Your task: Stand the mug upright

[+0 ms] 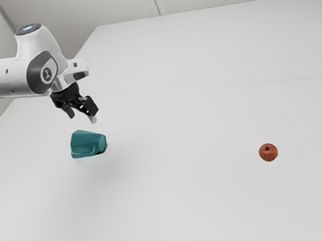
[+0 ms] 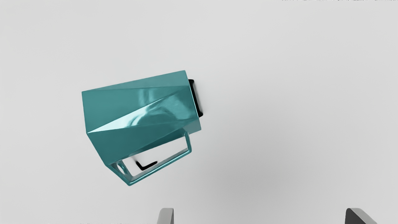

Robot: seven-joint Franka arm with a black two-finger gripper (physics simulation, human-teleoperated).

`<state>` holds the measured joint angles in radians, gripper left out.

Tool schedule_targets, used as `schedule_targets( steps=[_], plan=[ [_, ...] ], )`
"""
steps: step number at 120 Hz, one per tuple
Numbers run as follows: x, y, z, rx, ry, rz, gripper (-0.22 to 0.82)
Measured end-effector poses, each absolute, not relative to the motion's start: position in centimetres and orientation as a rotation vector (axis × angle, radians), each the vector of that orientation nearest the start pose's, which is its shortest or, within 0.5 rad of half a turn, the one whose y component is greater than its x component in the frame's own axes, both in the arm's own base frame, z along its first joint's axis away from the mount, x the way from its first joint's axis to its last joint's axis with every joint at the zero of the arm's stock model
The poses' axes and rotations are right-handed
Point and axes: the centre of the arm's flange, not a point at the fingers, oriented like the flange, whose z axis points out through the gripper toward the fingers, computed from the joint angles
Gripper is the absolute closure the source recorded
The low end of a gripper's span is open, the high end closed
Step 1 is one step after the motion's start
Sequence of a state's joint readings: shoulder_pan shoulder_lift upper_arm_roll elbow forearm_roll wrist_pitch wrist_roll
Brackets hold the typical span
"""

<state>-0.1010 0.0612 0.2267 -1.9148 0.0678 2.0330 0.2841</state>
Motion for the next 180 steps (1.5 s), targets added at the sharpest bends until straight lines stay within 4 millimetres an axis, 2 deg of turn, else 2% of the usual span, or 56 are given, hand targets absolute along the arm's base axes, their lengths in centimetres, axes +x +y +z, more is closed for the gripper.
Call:
schedule_targets(
  steps=[13,21,29,37,47,74,100,115,139,180],
  plan=[
    [57.8,8.3,47.0,-3.042,0.256,-0.085,0.0],
    [58.6,9.2,47.9,-3.064,0.219,-0.127,0.0],
    [60.0,11.7,49.7,-3.098,0.15,-0.173,0.0],
    [60.3,15.2,50.2,-3.159,0.054,-0.182,0.0],
    [60.9,18.8,48.6,-3.237,-0.023,-0.147,0.0],
    [61.7,25.0,44.5,-3.404,-0.054,-0.063,0.0],
    [62.5,29.2,39.7,-3.548,0.054,0.011,0.0],
    [62.0,30.8,37.3,-3.628,0.104,0.024,0.0],
    [61.6,31.7,33.6,-3.741,0.172,0.026,0.0],
    [61.6,31.9,31.4,-3.897,0.233,-0.143,0.0]
  ],
)
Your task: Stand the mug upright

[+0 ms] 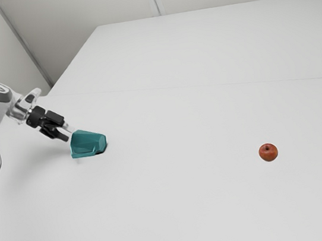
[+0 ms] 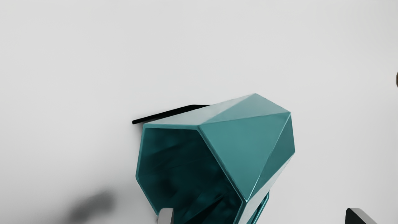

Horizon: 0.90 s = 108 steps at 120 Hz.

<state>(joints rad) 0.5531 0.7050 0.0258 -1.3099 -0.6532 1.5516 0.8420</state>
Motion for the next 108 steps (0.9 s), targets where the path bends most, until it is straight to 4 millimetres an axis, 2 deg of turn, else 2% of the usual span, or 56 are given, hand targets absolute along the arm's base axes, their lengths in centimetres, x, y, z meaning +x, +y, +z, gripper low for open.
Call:
schedule_targets(
  steps=[15,24,49,84,108],
  plan=[
    [61.7,31.6,29.9,2.325,-0.13,0.111,0.01],
    [61.8,31.6,29.2,2.314,-0.126,0.118,0.05],
    [62.0,31.6,27.8,2.298,-0.115,0.146,0.42],
    [62.9,30.9,28.4,2.255,-0.112,0.217,0.72],
    [63.6,29.9,29.2,2.227,-0.125,0.251,0.76]
  ],
)
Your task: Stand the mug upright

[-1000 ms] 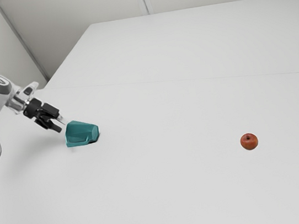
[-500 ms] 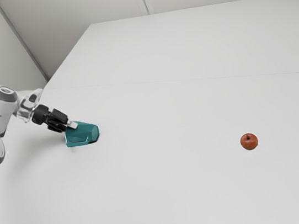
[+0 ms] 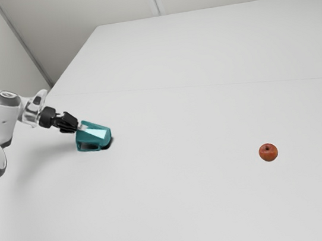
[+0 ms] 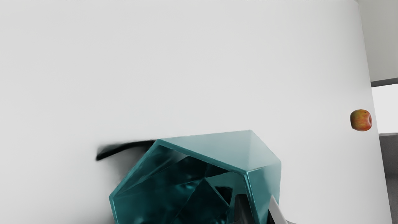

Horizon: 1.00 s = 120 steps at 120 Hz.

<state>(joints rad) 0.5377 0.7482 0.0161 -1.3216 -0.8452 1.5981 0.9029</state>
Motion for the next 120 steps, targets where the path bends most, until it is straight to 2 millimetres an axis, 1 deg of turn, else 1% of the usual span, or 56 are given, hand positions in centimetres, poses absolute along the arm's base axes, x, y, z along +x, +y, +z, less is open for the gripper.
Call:
schedule_targets(
  steps=[27,33,44,53,60,69,77,85,96,101,110,120],
  plan=[
    [64.3,28.6,29.7,2.216,-0.141,0.256,0.78],
    [64.4,28.4,30.1,2.219,-0.145,0.259,0.78],
    [64.7,27.7,31.5,2.226,-0.166,0.268,0.78],
    [64.8,27.5,33.1,2.248,-0.187,0.272,0.78],
    [64.8,26.5,34.5,2.271,-0.216,0.262,0.78],
    [65.0,24.7,36.1,2.306,-0.26,0.237,0.78],
    [65.1,22.5,37.4,2.343,-0.305,0.21,0.78],
    [64.3,20.3,38.5,2.384,-0.329,0.18,0.78],
    [63.1,16.7,39.9,2.455,-0.375,0.15,0.78],
    [62.6,15.0,40.1,2.491,-0.398,0.132,0.78],
    [61.3,12.1,39.7,2.561,-0.436,0.094,0.78],
    [60.3,9.5,39.9,2.664,-0.5,0.07,0.78]
  ],
)
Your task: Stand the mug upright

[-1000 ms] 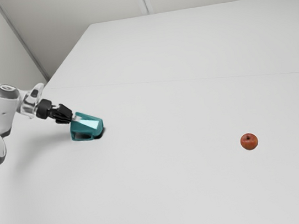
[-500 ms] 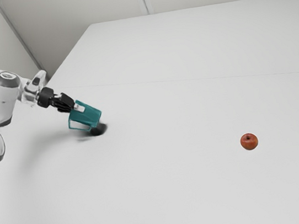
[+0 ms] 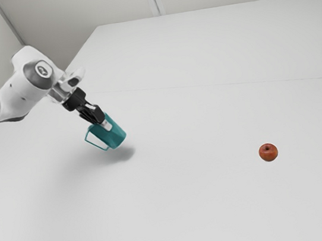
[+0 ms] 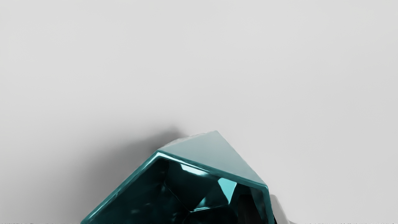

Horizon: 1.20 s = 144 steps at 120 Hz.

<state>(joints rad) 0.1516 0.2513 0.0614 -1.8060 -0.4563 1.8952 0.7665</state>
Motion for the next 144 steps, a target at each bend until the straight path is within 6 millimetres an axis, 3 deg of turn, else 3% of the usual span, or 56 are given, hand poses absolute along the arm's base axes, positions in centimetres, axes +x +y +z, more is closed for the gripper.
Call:
schedule_targets(
  steps=[28,45,87,100,110,144],
  plan=[
    [58.2,5.1,40.8,-3.215,0.726,-0.07,0.78],
    [56.5,2.5,40.2,-3.108,0.727,-0.061,0.78],
    [52.4,-2.4,37.2,-3.088,0.574,-0.052,0.78],
    [51.5,-3.6,37.1,-3.097,0.527,-0.055,0.78],
    [51.0,-3.1,36.9,-3.107,0.459,-0.049,0.78],
    [50.9,3.1,35.5,-3.132,0.123,-0.013,0.78]
  ],
)
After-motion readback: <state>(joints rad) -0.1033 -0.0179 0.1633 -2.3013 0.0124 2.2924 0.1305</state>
